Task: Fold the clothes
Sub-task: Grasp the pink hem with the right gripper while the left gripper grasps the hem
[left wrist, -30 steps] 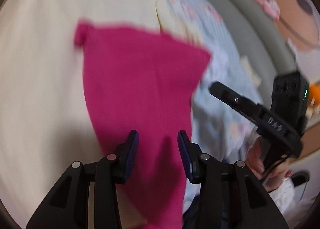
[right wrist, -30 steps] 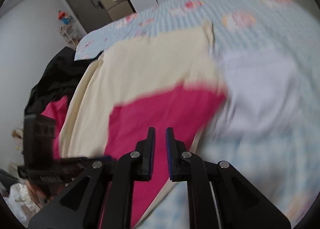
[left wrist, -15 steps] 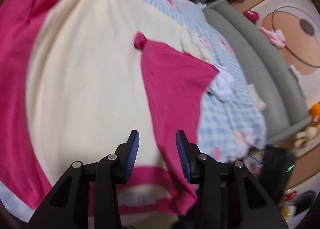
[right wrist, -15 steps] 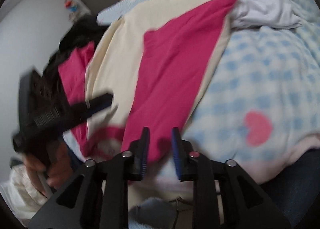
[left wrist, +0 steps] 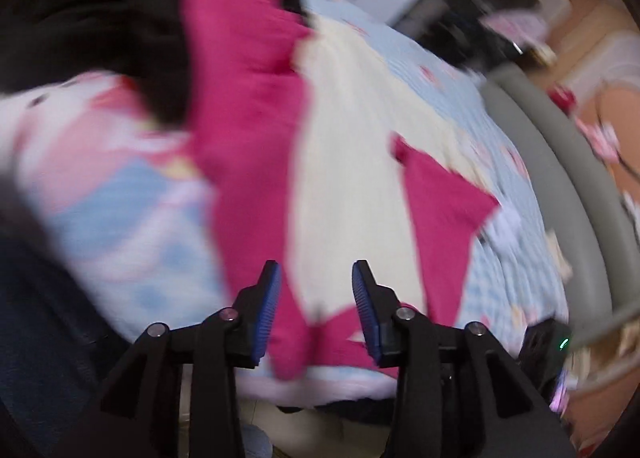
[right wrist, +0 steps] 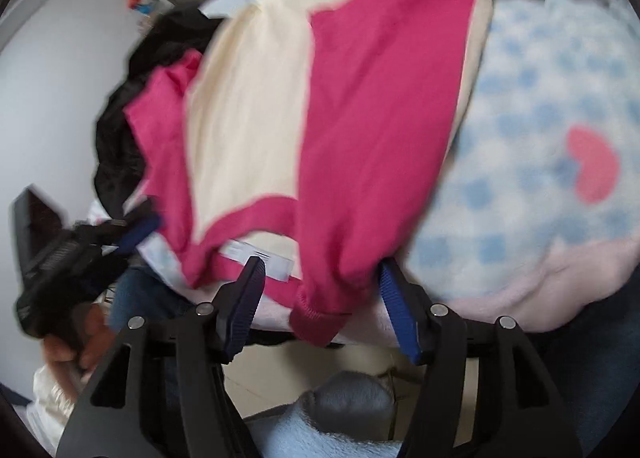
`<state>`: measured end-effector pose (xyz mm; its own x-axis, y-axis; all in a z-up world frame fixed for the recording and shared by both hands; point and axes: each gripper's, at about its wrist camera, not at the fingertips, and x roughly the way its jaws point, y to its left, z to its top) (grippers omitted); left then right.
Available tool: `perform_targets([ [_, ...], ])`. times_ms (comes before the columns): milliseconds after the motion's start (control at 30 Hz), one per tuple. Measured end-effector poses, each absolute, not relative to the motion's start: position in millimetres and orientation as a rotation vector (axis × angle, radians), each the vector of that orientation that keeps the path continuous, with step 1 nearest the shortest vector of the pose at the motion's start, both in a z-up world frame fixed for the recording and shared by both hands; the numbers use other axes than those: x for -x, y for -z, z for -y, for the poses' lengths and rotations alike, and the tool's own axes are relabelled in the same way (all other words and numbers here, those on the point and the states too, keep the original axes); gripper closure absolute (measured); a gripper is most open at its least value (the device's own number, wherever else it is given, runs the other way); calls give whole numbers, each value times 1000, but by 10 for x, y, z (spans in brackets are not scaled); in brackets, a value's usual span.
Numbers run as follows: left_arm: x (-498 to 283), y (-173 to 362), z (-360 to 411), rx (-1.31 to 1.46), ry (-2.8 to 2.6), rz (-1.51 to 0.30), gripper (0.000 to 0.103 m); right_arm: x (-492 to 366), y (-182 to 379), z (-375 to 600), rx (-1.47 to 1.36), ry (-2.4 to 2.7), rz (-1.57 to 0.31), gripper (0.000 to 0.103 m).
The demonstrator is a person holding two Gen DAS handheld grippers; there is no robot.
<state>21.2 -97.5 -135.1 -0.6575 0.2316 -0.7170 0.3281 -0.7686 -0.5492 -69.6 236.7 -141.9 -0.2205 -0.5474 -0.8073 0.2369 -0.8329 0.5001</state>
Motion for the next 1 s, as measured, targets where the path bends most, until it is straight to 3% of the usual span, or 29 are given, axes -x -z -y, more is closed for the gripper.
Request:
perform_targets([
  [133, -144, 1677, 1041, -1386, 2527, -1175, 63, 594, 1450, -2368, -1516, 2170, 282, 65],
  [167, -127, 1758, 1057, -1414, 2505, -1207, 63, 586, 1443, -2382, -1518, 2181, 290, 75],
  [233, -143, 1787, 1077, -1410, 2486, -1230, 58, 589, 1397, -2479, -1504, 2149, 432, 76],
  [367, -204, 1773, 1107, -1371, 2461, -1254, 57, 621, 1315, -2729, -1454, 2070, 745, 66],
  [433, -234, 1766, 1123, -1352, 2448, -1266, 57, 642, 1258, -2881, -1419, 2087, 827, 58],
  [500, -264, 1759, 1138, -1333, 2436, -1278, 57, 705, 1184, -2956, -1378, 2112, 806, 40],
  [533, -255, 1778, 1151, -1333, 2432, -1283, 57, 753, 1172, -2959, -1385, 2106, 768, 39],
  [833, -153, 1816, 1147, -1349, 2506, -1368, 48, 1018, 1514, -2660, -1557, 2019, 610, 43],
  [867, -166, 1807, 1203, -1319, 2497, -1395, 48, 1007, 1476, -2639, -1545, 2023, 603, 46],
  [900, -180, 1798, 1258, -1290, 2488, -1422, 48, 996, 1438, -2617, -1533, 2027, 596, 60],
  [933, -193, 1789, 1314, -1260, 2478, -1448, 46, 985, 1400, -2596, -1521, 2031, 589, 65],
  [1000, -141, 1816, 1341, -1283, 2471, -1475, 46, 963, 1324, -2553, -1497, 2039, 575, 66],
])
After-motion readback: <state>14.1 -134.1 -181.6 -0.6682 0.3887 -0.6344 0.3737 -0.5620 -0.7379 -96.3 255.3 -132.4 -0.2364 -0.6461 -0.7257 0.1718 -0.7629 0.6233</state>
